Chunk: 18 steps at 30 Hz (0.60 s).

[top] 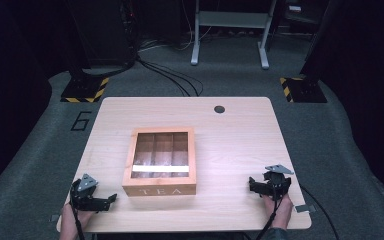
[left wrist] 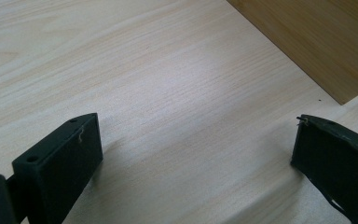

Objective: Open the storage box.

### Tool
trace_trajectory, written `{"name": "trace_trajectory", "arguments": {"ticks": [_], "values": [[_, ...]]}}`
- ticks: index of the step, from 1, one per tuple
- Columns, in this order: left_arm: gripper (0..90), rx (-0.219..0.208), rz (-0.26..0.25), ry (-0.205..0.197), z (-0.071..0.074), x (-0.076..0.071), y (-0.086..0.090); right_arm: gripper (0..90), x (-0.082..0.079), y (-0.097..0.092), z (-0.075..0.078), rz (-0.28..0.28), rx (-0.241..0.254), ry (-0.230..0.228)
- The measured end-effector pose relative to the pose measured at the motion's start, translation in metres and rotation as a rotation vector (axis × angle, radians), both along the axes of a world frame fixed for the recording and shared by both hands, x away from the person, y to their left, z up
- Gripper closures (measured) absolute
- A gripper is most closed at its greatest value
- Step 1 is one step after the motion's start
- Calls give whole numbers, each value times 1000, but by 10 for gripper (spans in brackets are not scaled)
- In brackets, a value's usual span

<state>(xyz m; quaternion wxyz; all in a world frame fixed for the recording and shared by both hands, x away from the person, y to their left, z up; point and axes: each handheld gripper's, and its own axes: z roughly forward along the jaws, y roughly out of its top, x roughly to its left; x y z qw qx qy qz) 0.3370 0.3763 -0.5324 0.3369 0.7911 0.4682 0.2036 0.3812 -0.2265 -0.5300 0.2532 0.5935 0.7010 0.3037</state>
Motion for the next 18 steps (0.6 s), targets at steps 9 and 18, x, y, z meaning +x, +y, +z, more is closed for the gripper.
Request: {"name": "trace_trajectory", "arguments": {"ticks": [9,18], "values": [[0,0,-2,5,0,0,0,29,0,-1,0,8,-4,-5],[1,-20,-48,-18,2,-4,-2,30,0,-1,0,13,-8,-3]]}}
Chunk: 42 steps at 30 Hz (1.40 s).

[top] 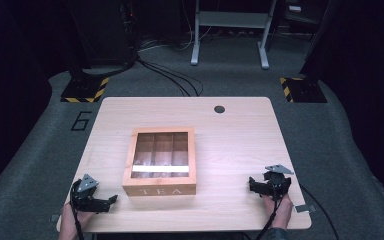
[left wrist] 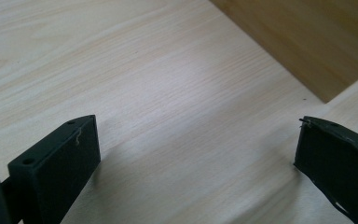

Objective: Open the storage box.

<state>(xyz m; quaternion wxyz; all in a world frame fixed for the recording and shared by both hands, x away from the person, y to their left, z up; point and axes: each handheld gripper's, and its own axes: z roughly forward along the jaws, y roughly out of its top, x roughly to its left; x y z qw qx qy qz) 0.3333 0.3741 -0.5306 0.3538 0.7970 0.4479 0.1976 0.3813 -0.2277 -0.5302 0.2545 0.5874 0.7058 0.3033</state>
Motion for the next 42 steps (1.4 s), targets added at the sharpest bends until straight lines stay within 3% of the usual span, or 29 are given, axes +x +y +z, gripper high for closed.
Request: {"name": "trace_trajectory", "arguments": {"ticks": [2,3,6,13,19,20,27,42], "values": [[1,-4,-10,-1,2,-1,-1,30,0,0,0,0,0,0],[1,-38,-35,-4,5,-3,-2,30,0,0,0,0,0,0],[1,-71,-72,-27,13,-6,-8,30,0,0,0,0,0,0],[3,-87,-155,-56,25,-3,-27,30,0,0,0,1,-1,0],[18,-112,-175,-70,29,1,-35,30,0,0,0,-7,3,2],[23,-136,-185,-68,30,2,-36,30,0,0,0,-7,3,2],[57,-155,-202,-68,29,8,-40,30,-1,0,0,-7,3,2],[270,-174,-263,-107,30,8,-47,30,-1,0,0,-7,3,2]]}}
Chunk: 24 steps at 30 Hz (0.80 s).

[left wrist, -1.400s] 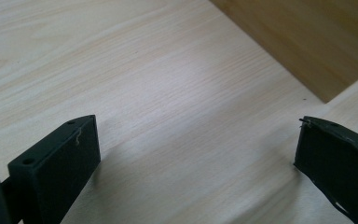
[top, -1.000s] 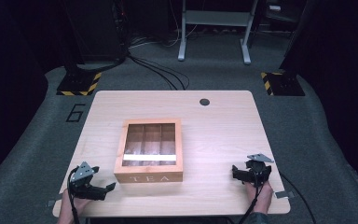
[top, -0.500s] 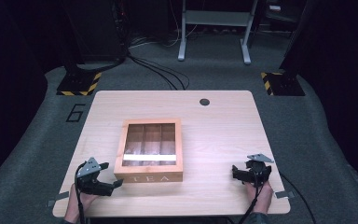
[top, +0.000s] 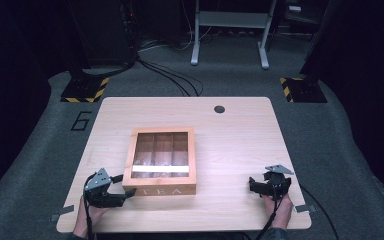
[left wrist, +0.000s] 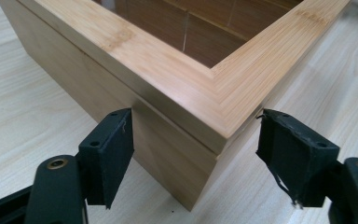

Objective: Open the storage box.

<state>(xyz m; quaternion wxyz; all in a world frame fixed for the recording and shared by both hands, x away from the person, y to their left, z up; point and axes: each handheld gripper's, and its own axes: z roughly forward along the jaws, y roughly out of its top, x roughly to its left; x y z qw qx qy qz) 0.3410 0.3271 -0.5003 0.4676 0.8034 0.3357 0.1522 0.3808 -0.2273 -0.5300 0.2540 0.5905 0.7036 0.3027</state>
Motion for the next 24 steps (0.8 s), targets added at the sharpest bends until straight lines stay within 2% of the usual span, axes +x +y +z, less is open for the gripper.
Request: {"name": "trace_trajectory", "arguments": {"ticks": [2,3,5,11,14,19,20,24], "values": [[276,0,-2,-7,1,0,1,30,0,0,0,0,0,0],[285,-22,-4,-6,1,-1,3,30,0,0,0,0,0,0],[305,-27,-10,-9,2,-1,4,30,0,0,0,0,0,0],[347,-13,-11,-22,6,0,6,31,0,0,0,0,-1,0],[371,-12,8,-36,6,2,5,31,0,0,0,0,-1,0],[377,-17,13,-39,5,4,4,31,0,0,0,0,-1,-1],[377,-7,12,-51,6,5,4,31,0,0,0,0,0,0],[376,-13,13,-46,6,7,4,31,0,1,0,-9,9,2]]}}
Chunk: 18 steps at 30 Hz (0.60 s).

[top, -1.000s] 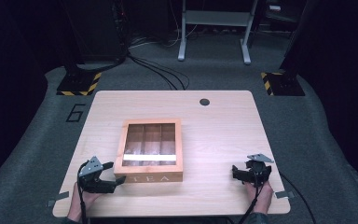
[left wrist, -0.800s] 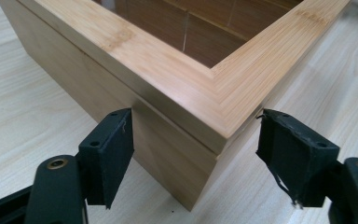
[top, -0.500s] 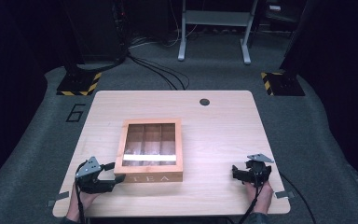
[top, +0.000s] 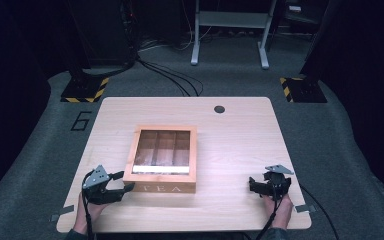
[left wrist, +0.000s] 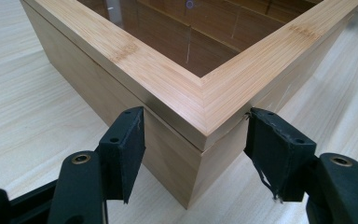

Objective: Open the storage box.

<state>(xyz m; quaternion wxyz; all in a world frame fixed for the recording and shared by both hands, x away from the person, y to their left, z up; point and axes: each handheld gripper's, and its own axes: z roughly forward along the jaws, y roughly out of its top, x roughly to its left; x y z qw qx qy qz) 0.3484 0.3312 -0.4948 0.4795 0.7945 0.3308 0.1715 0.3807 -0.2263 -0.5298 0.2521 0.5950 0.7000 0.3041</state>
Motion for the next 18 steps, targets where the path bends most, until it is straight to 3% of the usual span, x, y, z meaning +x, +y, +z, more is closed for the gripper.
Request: {"name": "trace_trajectory", "arguments": {"ticks": [12,13,14,16,18], "values": [[374,-10,9,-13,3,5,-2,31,0,-1,0,8,-9,-3],[382,-53,7,-23,6,5,3,31,0,-1,0,9,-9,-3],[398,-59,13,-34,8,5,3,32,0,-1,0,8,-9,-3],[397,-60,24,-53,13,5,3,31,0,-1,0,8,-10,-3],[391,-33,14,-57,16,8,2,31,0,-1,0,8,-10,-3]]}}
